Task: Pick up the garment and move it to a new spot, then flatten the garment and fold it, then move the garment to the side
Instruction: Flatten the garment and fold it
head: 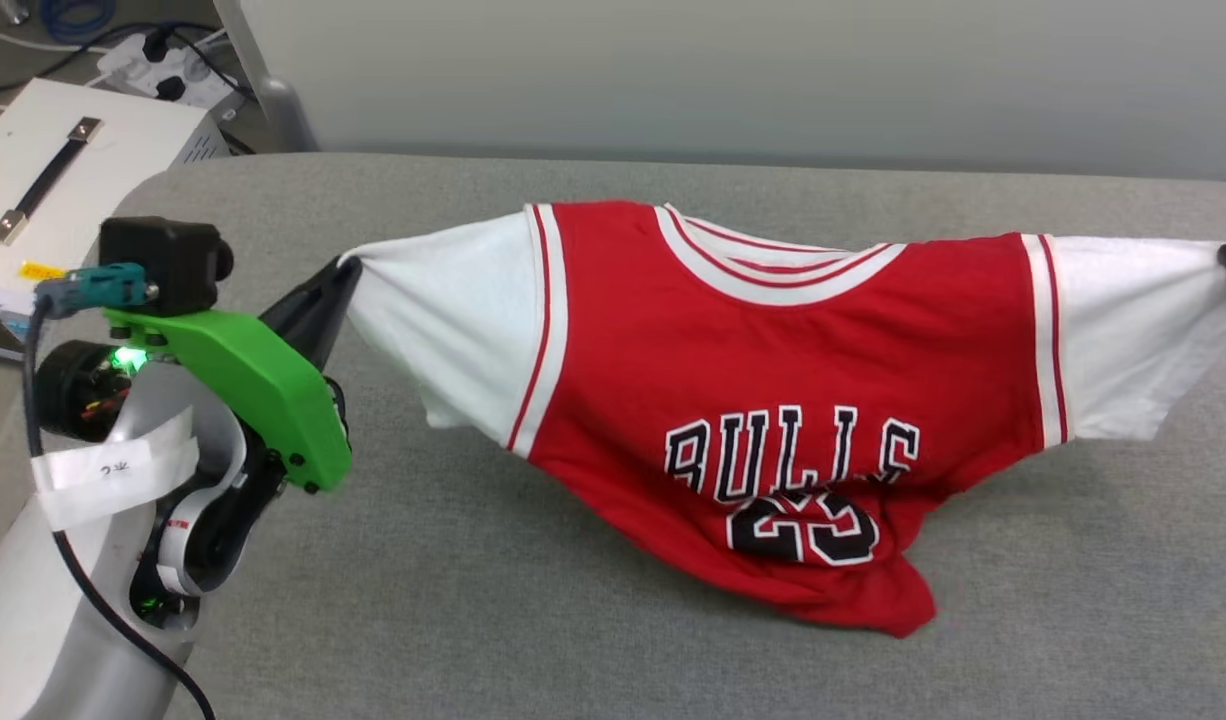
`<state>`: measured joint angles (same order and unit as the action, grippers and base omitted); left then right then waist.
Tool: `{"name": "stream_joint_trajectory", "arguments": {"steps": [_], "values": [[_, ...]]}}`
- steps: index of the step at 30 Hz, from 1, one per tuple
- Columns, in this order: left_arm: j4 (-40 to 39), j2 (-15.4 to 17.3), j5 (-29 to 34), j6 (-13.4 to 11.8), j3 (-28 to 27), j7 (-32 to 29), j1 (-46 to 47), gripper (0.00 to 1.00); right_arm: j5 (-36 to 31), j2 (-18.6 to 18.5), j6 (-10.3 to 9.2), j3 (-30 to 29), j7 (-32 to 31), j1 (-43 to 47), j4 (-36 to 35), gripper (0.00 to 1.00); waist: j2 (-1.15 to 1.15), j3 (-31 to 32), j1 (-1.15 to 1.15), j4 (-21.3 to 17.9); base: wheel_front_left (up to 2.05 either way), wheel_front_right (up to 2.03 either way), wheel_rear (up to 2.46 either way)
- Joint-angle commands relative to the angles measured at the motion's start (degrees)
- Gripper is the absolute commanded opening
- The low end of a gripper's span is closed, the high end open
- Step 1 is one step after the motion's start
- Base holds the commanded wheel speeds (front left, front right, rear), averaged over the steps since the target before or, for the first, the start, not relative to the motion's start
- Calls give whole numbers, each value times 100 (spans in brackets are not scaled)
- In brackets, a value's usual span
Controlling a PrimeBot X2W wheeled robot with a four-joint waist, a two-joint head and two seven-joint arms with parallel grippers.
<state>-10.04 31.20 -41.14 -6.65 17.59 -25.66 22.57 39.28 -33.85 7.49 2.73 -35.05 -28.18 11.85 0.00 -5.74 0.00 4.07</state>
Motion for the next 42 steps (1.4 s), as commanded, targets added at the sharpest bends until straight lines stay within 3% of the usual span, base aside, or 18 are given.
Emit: {"name": "stream_joint_trajectory", "arguments": {"steps": [1, 11, 19, 22, 24, 33, 37, 42], "values": [[-96, 56, 60, -48, -91, 89, -64, 0, 49, -26, 0, -119, -2, 89, -149, 0, 0, 229, 0, -84, 0, 0, 0], [-671, 299, 165, -170, -656, 504, 203, 0, -87, 22, 0, -851, -270, -98, -1112, 0, 0, 180, 0, -198, 0, 0, 0], [-577, 557, 172, -33, -1110, 759, 1020, 0, -323, 74, 0, -999, -313, -1105, -1186, 0, 0, -447, 0, -259, 0, 0, 0], [-305, 654, 142, 128, -1189, 805, 1571, 0, -483, 187, 0, -1047, -143, -1718, -963, 0, 0, -833, 0, -257, 0, 0, 0], [185, 817, 245, 358, -1177, 847, 2411, 0, -748, 271, 0, -857, 69, -2554, -618, 0, 0, -1361, 0, -264, 0, 0, 0], [1624, 947, 651, 856, -908, 1067, 4596, 0, -1501, 459, 0, -624, 645, -4618, 463, 0, 0, -2482, 0, -254, 0, 0, 0], [2327, 876, 925, 1017, -720, 1312, 5630, 0, -1872, 569, 0, -637, 1100, -5595, 1108, 0, 0, -2859, 0, -270, 0, 0, 0], [3290, 496, 1192, 1072, -523, 1876, 6794, 0, -2169, 692, 0, -609, 1655, -6614, 1926, 0, 0, -3194, 0, -218, 0, 0, 0]]}}
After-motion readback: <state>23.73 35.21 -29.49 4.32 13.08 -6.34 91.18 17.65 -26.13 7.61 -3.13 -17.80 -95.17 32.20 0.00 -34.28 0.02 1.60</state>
